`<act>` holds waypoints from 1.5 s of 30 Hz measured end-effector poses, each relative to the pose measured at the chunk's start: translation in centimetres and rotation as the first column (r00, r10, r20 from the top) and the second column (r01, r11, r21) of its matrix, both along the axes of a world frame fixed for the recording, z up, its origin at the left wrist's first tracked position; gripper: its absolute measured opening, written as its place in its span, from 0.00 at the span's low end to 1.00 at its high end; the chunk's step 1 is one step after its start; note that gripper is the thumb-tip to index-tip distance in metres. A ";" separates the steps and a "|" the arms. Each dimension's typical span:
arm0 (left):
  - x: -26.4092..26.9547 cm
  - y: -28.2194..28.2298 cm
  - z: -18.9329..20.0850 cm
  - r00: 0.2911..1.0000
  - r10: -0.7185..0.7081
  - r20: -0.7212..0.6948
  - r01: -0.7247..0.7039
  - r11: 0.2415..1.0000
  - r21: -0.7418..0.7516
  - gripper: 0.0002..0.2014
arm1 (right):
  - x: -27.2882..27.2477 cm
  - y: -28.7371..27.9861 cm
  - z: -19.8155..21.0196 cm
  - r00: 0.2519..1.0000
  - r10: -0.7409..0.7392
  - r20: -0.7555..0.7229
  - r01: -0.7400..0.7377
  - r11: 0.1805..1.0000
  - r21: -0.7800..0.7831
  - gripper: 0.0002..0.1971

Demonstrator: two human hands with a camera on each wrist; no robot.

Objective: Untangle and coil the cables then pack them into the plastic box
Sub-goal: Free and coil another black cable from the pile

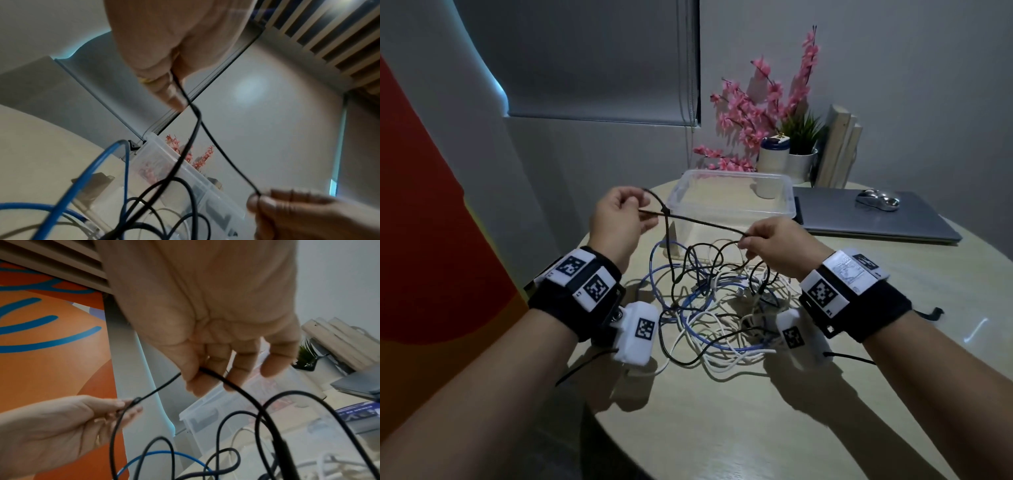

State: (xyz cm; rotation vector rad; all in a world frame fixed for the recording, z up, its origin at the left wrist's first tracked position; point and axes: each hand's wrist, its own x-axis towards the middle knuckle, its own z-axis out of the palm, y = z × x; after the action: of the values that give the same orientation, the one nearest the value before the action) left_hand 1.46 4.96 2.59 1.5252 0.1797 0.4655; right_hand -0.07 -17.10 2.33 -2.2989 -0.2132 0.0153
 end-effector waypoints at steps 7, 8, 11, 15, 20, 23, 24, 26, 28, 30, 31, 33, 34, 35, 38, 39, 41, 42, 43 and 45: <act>-2.5 -1.8 0.4 0.991 0.011 0.135 -0.088 0.812 0.577 0.14 | -0.1 0.5 0.8 0.983 -0.021 0.181 -0.026 0.967 0.253 0.08; -2.7 -2.2 0.4 0.986 -0.115 0.123 -0.001 0.728 0.686 0.14 | -0.3 0.9 0.9 0.985 0.000 0.175 -0.053 0.952 0.300 0.08; -3.1 -3.2 -0.2 0.927 -0.375 -0.034 0.283 0.637 0.717 0.10 | -1.0 1.6 1.5 0.983 0.038 0.177 -0.112 0.897 0.428 0.08; -2.2 -2.6 -0.2 0.964 -0.266 0.031 0.216 0.840 0.497 0.12 | -1.3 1.0 1.5 0.986 0.118 0.121 -0.154 0.920 0.360 0.10; -1.6 -1.2 0.4 0.985 -0.164 -0.055 0.168 0.833 0.527 0.11 | -1.8 1.0 1.3 0.982 0.186 0.015 -0.169 0.853 0.493 0.14; -2.7 -2.2 -0.8 0.905 -0.285 -0.316 0.425 0.574 0.700 0.10 | -1.8 1.6 2.2 0.971 0.238 0.005 -0.141 0.559 0.817 0.12; -3.1 -2.7 -1.2 0.874 -0.335 -0.352 0.482 0.495 0.723 0.10 | -1.9 1.9 2.4 0.966 0.260 0.008 -0.128 0.448 0.885 0.12; -3.7 -3.6 -2.0 0.821 -0.413 -0.395 0.545 0.360 0.757 0.11 | -1.9 2.3 2.3 0.970 0.243 0.016 -0.101 0.341 0.935 0.11; -4.1 -3.9 -2.4 0.757 -0.465 -0.459 0.616 0.274 0.738 0.08 | -1.6 2.4 1.8 0.990 0.144 0.008 -0.066 0.398 0.915 0.10; -4.5 -3.7 -2.1 0.716 -0.501 -0.487 0.657 0.248 0.711 0.06 | -1.2 2.0 1.1 0.999 0.006 0.044 -0.038 0.628 0.777 0.10; -4.6 -3.5 -1.7 0.726 -0.499 -0.472 0.642 0.249 0.725 0.06 | -1.1 1.6 0.7 0.994 -0.042 0.097 -0.028 0.777 0.629 0.10; -4.4 -3.0 -0.8 0.807 -0.456 -0.376 0.528 0.272 0.804 0.07 | -1.0 0.9 0.2 0.989 -0.031 0.145 -0.012 0.958 0.286 0.11; -4.3 -2.8 -0.3 0.853 -0.428 -0.298 0.445 0.301 0.843 0.07 | -1.1 0.9 0.2 0.991 0.003 0.134 -0.025 0.986 0.167 0.11; -4.1 -2.5 0.1 0.891 -0.405 -0.205 0.355 0.341 0.871 0.06 | -1.3 1.1 0.2 0.994 0.047 0.100 -0.060 0.990 0.126 0.10; -3.1 -1.8 0.9 0.937 -0.346 0.049 0.109 0.421 0.900 0.05 | -1.8 1.8 0.4 0.984 0.178 -0.014 -0.168 0.949 0.265 0.10; -2.8 -1.7 1.0 0.940 -0.328 0.095 0.058 0.427 0.902 0.05 | -2.0 1.9 0.4 0.979 0.201 -0.008 -0.190 0.936 0.296 0.10; -2.6 -1.6 1.3 0.947 -0.305 0.105 0.039 0.431 0.901 0.05 | -2.1 1.7 0.5 0.975 0.222 0.023 -0.222 0.949 0.222 0.12; -2.5 -1.5 1.4 0.946 -0.313 0.084 0.065 0.437 0.897 0.05 | -2.1 1.5 0.5 0.973 0.226 0.046 -0.231 0.962 0.146 0.13; -2.5 -1.5 1.4 0.943 -0.331 0.041 0.117 0.444 0.888 0.05 | -2.2 1.3 0.5 0.973 0.219 0.070 -0.225 0.970 0.094 0.13; -2.6 -1.4 1.2 0.922 -0.381 -0.077 0.253 0.438 0.862 0.06 | -2.1 0.9 0.4 0.979 0.176 0.102 -0.186 0.978 0.091 0.14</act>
State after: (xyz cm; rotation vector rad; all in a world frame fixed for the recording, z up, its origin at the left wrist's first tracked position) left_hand -1.13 3.55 3.78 2.4611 -0.5540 0.3464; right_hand -2.13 -16.19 2.70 -2.1754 -0.4612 -0.0094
